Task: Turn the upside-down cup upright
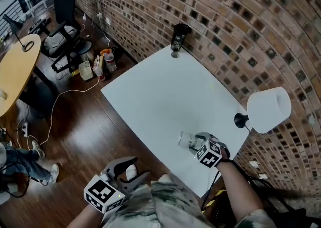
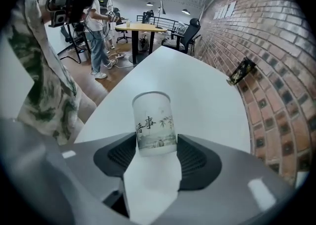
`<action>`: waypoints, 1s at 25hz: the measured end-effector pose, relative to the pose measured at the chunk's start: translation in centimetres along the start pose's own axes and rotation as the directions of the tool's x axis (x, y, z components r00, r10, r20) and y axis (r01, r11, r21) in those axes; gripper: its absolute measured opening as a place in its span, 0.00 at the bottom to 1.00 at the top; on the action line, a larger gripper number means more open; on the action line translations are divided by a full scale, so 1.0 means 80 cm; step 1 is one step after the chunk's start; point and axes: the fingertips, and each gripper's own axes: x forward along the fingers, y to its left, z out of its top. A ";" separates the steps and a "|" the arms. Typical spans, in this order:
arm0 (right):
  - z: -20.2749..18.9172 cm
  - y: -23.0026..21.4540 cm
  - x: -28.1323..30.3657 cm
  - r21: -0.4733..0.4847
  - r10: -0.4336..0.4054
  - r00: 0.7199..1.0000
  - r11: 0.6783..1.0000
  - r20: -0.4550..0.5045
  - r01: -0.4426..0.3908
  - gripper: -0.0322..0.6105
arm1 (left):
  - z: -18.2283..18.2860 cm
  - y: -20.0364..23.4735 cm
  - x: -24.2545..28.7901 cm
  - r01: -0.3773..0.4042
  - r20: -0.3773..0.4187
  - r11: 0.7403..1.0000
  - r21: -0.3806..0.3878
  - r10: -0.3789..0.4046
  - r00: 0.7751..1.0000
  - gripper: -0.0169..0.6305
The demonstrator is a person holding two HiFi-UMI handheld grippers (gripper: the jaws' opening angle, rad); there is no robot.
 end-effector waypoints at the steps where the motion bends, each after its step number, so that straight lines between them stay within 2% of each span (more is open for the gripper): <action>1: 0.001 -0.001 -0.004 -0.015 -0.002 1.000 1.000 -0.013 0.002 0.45 | -0.001 0.000 -0.001 0.000 0.003 1.000 -0.002 0.000 1.000 0.36; 4: 0.003 -0.006 -0.015 -0.078 -0.026 0.997 0.997 -0.071 0.021 0.45 | -0.003 0.003 -0.005 0.000 0.014 1.000 -0.006 0.000 1.000 0.36; 7: 0.002 -0.021 -0.023 -0.198 -0.106 0.982 0.977 -0.155 0.074 0.45 | -0.003 0.010 -0.010 0.000 0.023 1.000 -0.012 0.000 1.000 0.36; 9: -0.002 -0.033 -0.025 -0.303 -0.178 0.960 0.947 -0.217 0.107 0.45 | -0.005 0.014 -0.013 0.003 0.027 1.000 -0.014 -0.003 1.000 0.36; 11: -0.008 -0.047 -0.026 -0.415 -0.254 0.926 0.902 -0.280 0.122 0.45 | -0.006 0.016 -0.016 0.008 0.032 1.000 -0.019 -0.007 0.999 0.36; 14: -0.015 -0.062 -0.024 -0.536 -0.333 0.875 0.838 -0.352 0.103 0.45 | -0.006 0.020 -0.020 0.018 0.040 1.000 -0.015 -0.017 0.999 0.36; 17: -0.021 -0.072 -0.019 -0.603 -0.378 0.834 0.795 -0.403 0.069 0.45 | -0.010 0.025 -0.024 0.024 0.045 0.999 -0.023 -0.023 0.999 0.36; 20: -0.022 -0.073 -0.010 -0.639 -0.398 0.801 0.769 -0.448 0.025 0.45 | -0.014 0.030 -0.029 0.032 0.045 0.999 -0.022 -0.031 0.998 0.36; 25: -0.004 -0.062 0.004 -0.670 -0.413 0.787 0.742 -0.458 -0.001 0.45 | -0.016 0.039 -0.038 0.040 0.033 0.999 -0.023 -0.039 0.999 0.36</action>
